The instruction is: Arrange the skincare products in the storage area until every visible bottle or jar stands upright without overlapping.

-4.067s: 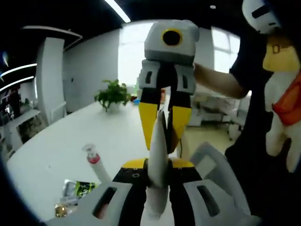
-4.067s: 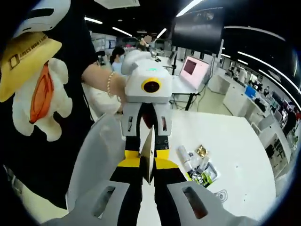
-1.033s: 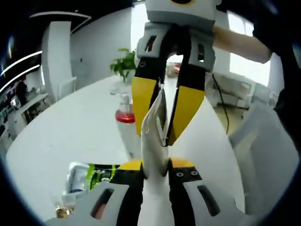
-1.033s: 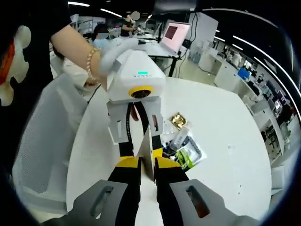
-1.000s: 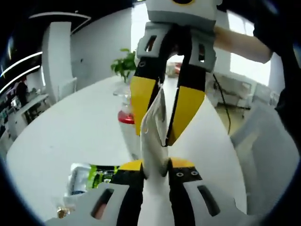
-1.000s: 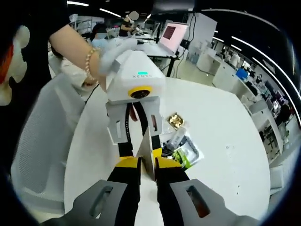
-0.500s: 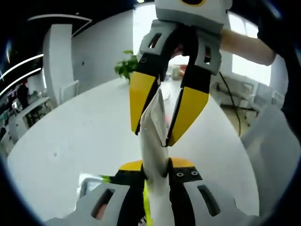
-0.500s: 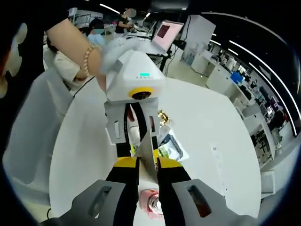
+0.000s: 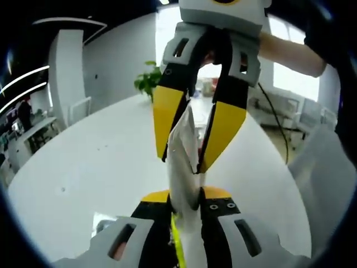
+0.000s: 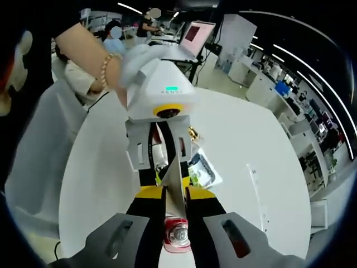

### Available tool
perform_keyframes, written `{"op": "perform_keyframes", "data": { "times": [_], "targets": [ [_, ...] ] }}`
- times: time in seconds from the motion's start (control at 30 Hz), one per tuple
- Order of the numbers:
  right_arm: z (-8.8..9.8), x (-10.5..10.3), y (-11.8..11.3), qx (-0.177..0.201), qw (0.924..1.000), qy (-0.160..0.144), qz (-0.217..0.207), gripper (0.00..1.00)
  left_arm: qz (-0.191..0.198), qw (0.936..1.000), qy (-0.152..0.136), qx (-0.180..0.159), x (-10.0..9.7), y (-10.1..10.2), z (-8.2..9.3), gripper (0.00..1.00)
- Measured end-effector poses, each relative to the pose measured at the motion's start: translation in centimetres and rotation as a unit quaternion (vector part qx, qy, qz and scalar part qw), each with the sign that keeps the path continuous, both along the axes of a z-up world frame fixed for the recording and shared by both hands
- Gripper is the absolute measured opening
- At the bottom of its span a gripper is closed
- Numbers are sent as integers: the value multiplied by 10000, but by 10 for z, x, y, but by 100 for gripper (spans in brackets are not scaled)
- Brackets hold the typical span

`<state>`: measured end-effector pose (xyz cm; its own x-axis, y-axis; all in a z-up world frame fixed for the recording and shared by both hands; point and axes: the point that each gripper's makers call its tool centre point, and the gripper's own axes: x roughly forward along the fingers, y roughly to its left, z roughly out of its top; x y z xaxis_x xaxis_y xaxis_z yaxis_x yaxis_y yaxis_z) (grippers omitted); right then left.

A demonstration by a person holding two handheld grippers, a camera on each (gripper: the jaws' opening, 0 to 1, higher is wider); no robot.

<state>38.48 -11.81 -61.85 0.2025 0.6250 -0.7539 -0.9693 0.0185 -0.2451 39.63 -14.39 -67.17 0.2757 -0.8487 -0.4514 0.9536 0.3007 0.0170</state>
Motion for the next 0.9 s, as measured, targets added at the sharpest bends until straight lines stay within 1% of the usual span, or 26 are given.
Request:
{"op": "perform_keyframes", "data": {
  "times": [0.13,0.2,0.23,0.27,0.3,0.33,0.4,0.47,0.57,0.63,0.8,0.87,0.9],
  "targets": [
    [-2,-1,-1,-50,10000,21,17,15,84,9999,84,-26,0,0,1,22],
    [-5,0,-2,-107,9999,10,9,20,86,9998,167,-58,-2,0,0,20],
    [-7,1,-3,-137,9999,-10,-20,22,134,9997,191,26,-2,1,-3,21],
    [-6,1,-4,-148,9999,-15,-38,25,221,9991,194,320,-1,8,-11,22],
    [-5,1,-5,-135,9999,-17,-72,26,124,9993,194,308,-4,6,-14,23],
    [-4,2,-5,-114,9999,-21,-94,27,123,9993,214,264,-5,6,-14,23],
    [-1,3,-7,-68,9999,-20,-158,29,193,9991,329,169,-8,8,-13,23],
    [1,5,-9,-24,9996,-24,-264,33,254,9989,362,123,-7,11,-11,24],
    [2,8,-14,9,9992,-36,-392,37,326,9986,389,121,-8,14,-8,28],
    [3,8,-16,-4,9989,-48,-457,37,452,9979,463,86,-6,21,-7,31],
    [10,8,-23,50,9976,-171,-675,50,645,9967,496,5,-8,29,0,35],
    [13,9,-27,89,9967,-211,-776,53,718,9961,507,25,-12,33,2,36],
    [16,9,-30,133,9961,-219,-847,54,751,9958,533,15,-11,37,1,36]
  ]
}}
